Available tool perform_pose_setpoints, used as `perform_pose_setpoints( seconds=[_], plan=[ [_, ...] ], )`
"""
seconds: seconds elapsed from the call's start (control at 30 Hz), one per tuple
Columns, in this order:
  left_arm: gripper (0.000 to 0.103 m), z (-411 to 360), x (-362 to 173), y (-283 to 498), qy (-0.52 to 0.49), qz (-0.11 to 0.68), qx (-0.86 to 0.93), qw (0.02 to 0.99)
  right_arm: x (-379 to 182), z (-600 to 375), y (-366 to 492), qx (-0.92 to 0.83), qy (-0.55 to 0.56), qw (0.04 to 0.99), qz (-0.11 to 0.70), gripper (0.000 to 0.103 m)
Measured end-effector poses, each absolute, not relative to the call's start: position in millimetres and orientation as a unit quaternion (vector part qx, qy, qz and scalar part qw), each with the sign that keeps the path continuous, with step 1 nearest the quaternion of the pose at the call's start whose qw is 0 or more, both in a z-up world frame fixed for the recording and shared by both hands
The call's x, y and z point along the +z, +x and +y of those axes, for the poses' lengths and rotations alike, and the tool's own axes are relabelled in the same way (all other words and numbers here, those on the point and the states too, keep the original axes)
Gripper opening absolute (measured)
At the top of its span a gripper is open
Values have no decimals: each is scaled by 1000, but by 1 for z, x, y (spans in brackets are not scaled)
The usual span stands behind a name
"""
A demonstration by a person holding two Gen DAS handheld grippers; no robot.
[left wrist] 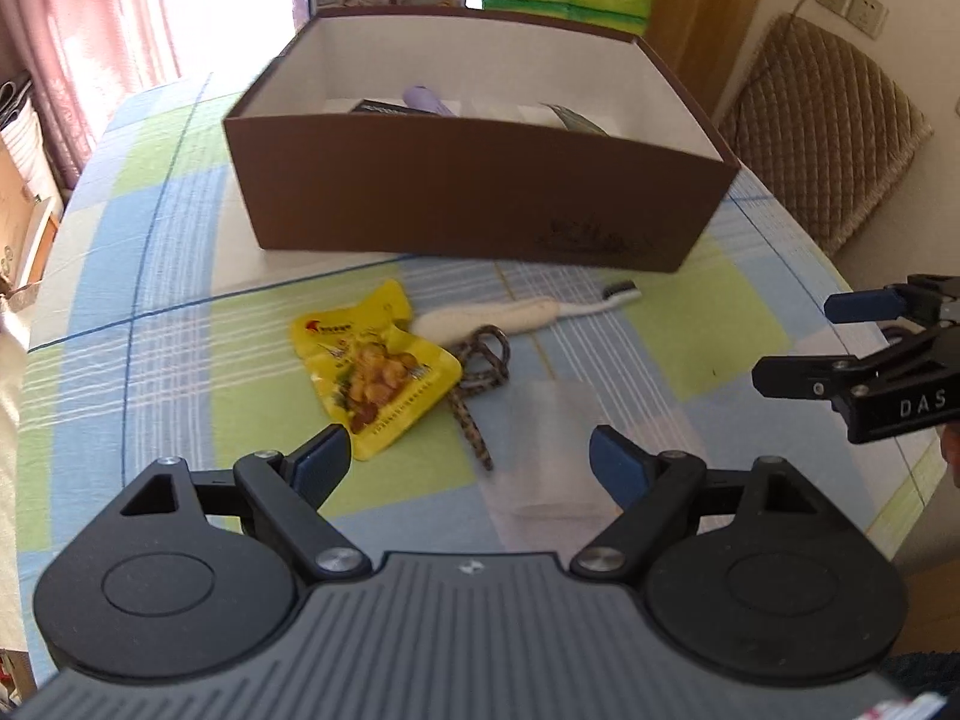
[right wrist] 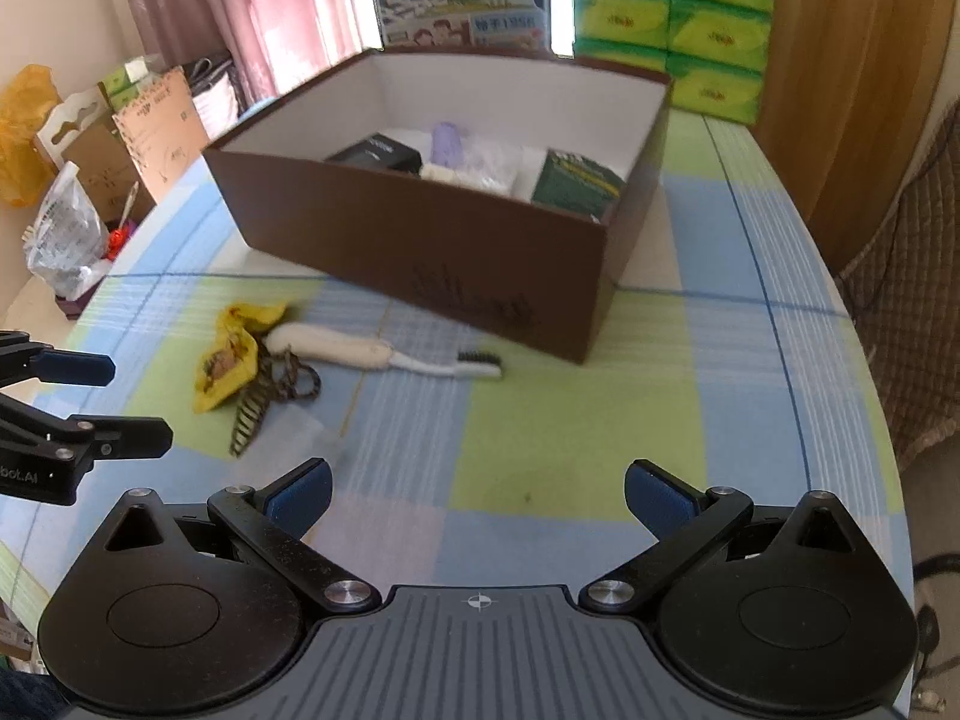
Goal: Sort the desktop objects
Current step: 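Withdraw both tools from the box back over the table, then grasp the clear plastic cup with the left tool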
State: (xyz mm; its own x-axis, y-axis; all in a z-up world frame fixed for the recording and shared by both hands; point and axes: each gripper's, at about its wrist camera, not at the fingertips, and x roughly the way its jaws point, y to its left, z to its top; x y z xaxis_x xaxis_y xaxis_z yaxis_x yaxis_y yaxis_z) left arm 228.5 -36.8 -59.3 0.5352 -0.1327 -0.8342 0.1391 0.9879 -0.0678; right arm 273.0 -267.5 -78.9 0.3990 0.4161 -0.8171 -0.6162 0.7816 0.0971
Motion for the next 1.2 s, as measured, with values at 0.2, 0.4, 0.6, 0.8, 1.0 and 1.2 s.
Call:
perform_pose_setpoints(
  seconds=[0.2, 0.4, 0.6, 0.8, 1.0, 1.2],
  plan=[
    [80, -49, -70, 231, 18, 478, -96, 873, -92, -280, 278, 293, -108, 826, 470, 101],
    [67, -66, -83, 240, 37, 479, -127, 868, -100, -290, 286, 278, -101, 826, 480, 101],
    [67, -82, -102, 257, 53, 495, -142, 855, -104, -302, 294, 263, -91, 826, 490, 101],
    [60, -94, -120, 271, 74, 509, -148, 844, -107, -315, 300, 244, -79, 828, 499, 101],
    [50, -97, -131, 274, 85, 517, -150, 838, -110, -321, 302, 235, -71, 827, 505, 101],
    [49, -93, -131, 262, 86, 518, -163, 835, -111, -314, 301, 241, -72, 825, 506, 101]
  ],
)
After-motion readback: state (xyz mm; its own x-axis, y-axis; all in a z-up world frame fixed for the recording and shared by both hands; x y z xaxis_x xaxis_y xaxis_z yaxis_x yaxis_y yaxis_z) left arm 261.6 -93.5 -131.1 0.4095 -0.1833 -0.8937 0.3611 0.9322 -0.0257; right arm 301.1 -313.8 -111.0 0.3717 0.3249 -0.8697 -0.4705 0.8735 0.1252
